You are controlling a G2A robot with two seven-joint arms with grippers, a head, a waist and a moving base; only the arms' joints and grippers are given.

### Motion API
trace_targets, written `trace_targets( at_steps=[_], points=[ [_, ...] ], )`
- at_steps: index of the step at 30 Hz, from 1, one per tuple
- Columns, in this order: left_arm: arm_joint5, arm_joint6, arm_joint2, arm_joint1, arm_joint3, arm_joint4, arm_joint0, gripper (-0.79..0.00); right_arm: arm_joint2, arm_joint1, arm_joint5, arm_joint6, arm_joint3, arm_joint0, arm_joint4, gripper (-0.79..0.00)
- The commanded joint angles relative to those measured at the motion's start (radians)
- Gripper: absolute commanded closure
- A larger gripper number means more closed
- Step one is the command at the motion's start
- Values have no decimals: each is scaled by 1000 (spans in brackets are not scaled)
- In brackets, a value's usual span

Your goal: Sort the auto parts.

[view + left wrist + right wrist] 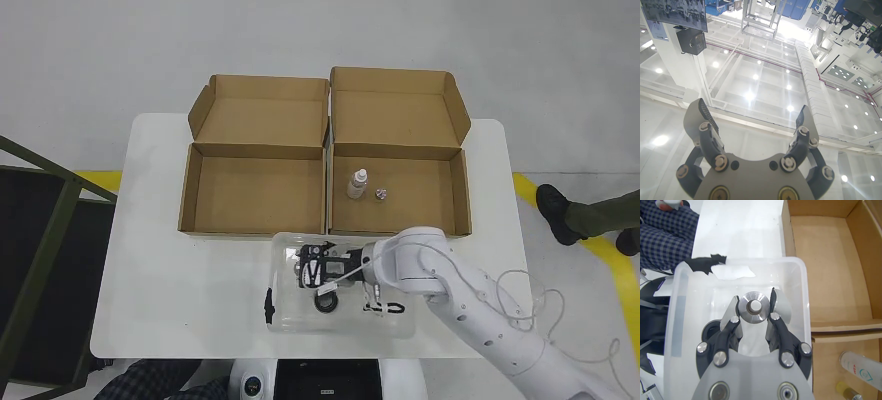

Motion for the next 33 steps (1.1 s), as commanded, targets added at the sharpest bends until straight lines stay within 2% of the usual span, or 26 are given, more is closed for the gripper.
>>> trace_targets(
  at_steps=[1, 14, 18, 33],
  points=[
    [0, 0, 0, 0, 0, 0, 0, -785, 21, 5, 0, -28, -13, -14, 7, 0],
    [0, 0, 0, 0, 0, 0, 0, -785, 155, 28, -35, -267, -96, -108, 80, 0],
    [0, 0, 0, 0, 0, 0, 0, -785, 205, 33, -6, -347, -123, -144, 101, 0],
    [0, 0, 0, 0, 0, 0, 0, -785, 363, 47, -26, -534, -150, -224, 260, 0]
  ],
)
